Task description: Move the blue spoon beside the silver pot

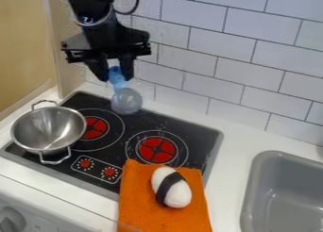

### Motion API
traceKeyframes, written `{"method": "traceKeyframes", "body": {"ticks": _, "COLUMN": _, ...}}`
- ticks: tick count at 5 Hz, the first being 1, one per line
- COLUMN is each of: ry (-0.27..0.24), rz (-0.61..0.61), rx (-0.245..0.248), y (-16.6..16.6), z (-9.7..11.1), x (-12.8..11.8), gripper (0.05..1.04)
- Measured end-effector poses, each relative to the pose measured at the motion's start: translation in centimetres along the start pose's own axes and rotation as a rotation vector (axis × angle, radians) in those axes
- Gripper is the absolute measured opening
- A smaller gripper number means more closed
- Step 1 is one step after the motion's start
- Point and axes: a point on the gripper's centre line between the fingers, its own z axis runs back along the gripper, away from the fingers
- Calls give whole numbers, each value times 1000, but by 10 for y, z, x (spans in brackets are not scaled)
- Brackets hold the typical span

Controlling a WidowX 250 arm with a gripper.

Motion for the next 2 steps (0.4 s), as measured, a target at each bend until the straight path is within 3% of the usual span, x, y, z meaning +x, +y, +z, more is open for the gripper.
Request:
{"method": "traceKeyframes", "body": {"ticks": 1, "ry": 35, "rz": 35, "rx": 31, "y": 14, "z": -13, "x": 2, "gripper": 394}}
{"method": "traceKeyframes", "body": {"ticks": 2, "ry": 32, "rz": 32, "rx": 62, "y": 15, "z": -25, "x": 19, "gripper": 393}}
